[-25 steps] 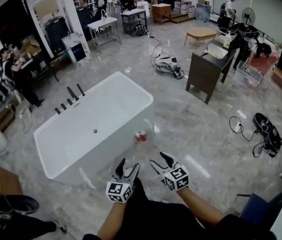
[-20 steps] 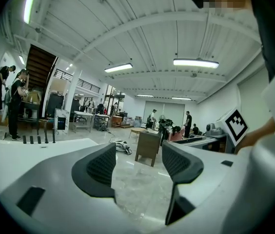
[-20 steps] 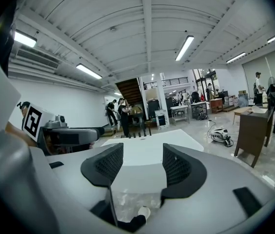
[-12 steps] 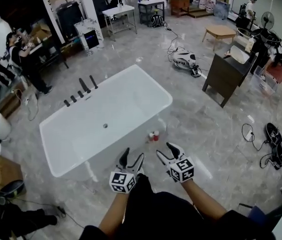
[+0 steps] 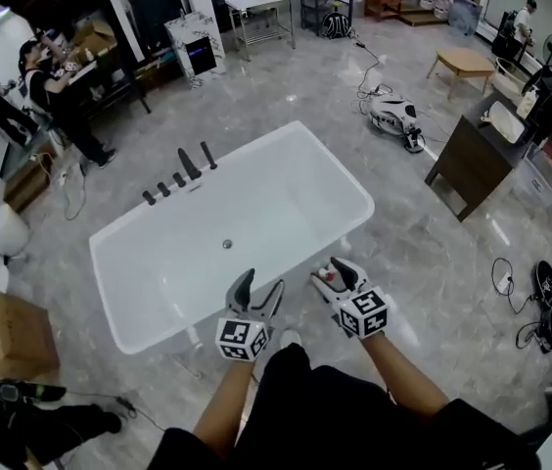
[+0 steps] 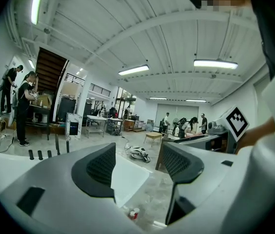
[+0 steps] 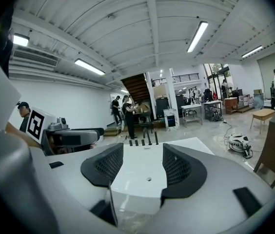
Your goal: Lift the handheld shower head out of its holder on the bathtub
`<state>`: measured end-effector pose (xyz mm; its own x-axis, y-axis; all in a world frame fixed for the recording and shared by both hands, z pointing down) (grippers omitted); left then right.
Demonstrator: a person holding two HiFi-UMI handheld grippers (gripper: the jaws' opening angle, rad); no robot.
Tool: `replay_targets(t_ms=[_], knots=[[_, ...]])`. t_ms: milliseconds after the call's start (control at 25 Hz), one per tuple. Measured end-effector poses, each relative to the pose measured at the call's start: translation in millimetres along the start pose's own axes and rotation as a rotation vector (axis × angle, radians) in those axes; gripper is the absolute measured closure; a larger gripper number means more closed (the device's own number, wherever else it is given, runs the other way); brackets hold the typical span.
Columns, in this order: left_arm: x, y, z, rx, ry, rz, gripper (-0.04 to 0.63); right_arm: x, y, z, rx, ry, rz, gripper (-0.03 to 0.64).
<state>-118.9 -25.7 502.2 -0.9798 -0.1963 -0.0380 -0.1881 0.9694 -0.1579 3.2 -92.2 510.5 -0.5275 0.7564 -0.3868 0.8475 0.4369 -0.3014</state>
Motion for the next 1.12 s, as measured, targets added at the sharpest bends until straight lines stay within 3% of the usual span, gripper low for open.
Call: replay_targets(t_ms=[520,800,1120], knots=[[127,-18,-23,0.02,0.067,0.059,0.318,8,-132,20,0.085,0.019,0.01,0.397],[151,-13,-36,0.034,0.097,0.085,0.318,5,-156,8,0.149,0.027,0.01,0.396],[162,8,-42,0.041,0.107,0.155,0.318,-9,-179,23,0.151,0.031,0.021,0.396]])
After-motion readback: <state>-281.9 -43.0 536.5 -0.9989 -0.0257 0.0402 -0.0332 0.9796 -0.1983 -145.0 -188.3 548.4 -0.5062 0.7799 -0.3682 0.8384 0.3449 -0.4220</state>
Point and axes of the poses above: the fingertips, and each gripper's own axes: y backward along the fingers, x to its left, z out of its top, the point moved 1 cm from there along y, backward along the fingers, and after that the axes turned 13 degrees about -y, right-handed, at the moved point
